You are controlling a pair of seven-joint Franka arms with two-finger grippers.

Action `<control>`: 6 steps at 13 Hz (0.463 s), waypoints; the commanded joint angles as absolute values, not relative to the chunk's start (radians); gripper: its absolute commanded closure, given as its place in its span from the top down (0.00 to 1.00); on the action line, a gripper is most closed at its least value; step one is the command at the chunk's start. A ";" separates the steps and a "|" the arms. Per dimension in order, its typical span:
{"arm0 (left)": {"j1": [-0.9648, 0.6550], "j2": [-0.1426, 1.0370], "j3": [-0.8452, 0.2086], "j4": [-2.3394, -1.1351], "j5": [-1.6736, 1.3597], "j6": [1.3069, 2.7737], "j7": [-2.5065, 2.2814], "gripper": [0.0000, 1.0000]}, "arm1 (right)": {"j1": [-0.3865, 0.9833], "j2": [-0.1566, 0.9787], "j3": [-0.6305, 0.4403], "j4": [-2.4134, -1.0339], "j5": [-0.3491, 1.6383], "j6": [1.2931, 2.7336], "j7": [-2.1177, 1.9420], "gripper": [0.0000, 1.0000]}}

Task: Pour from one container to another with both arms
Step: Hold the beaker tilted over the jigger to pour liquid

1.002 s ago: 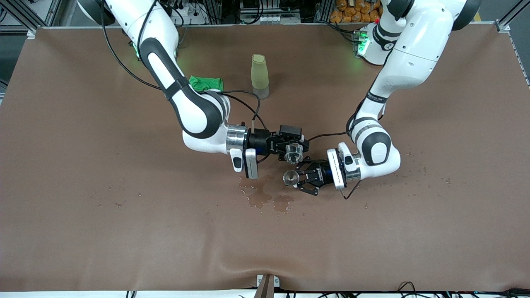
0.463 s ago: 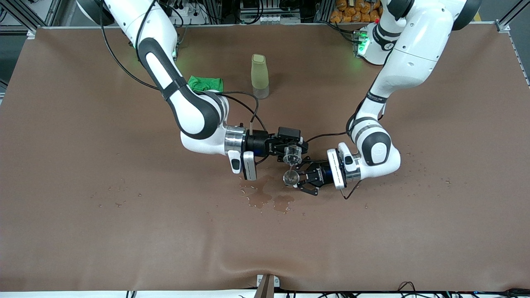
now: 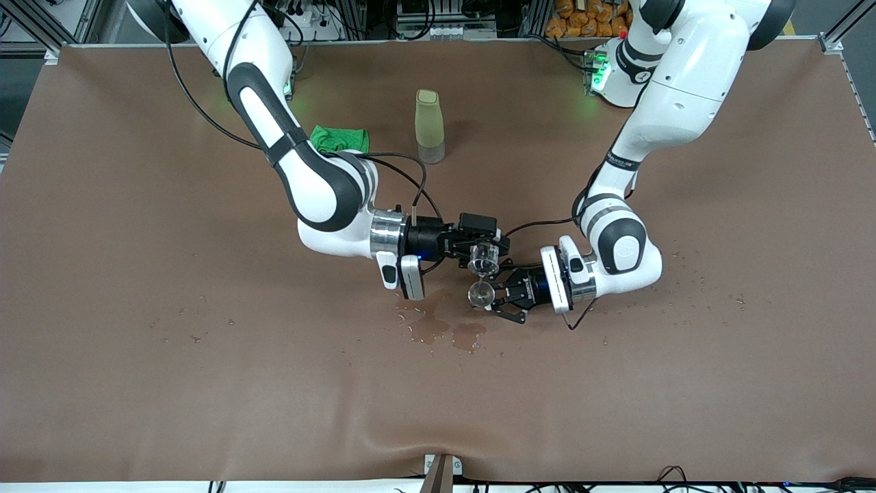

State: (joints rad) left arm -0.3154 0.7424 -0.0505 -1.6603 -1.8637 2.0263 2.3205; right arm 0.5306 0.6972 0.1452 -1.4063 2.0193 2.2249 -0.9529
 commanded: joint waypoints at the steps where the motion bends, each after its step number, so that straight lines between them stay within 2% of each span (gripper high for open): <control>1: -0.318 0.758 -0.054 -1.632 -1.852 2.036 2.298 0.00 | 0.522 0.719 0.153 -1.373 2.040 2.220 -0.916 0.00; 6: -0.319 0.758 -0.054 -1.632 -1.855 2.036 2.298 0.00 | 0.528 0.721 0.153 -1.371 2.109 2.215 -0.882 0.00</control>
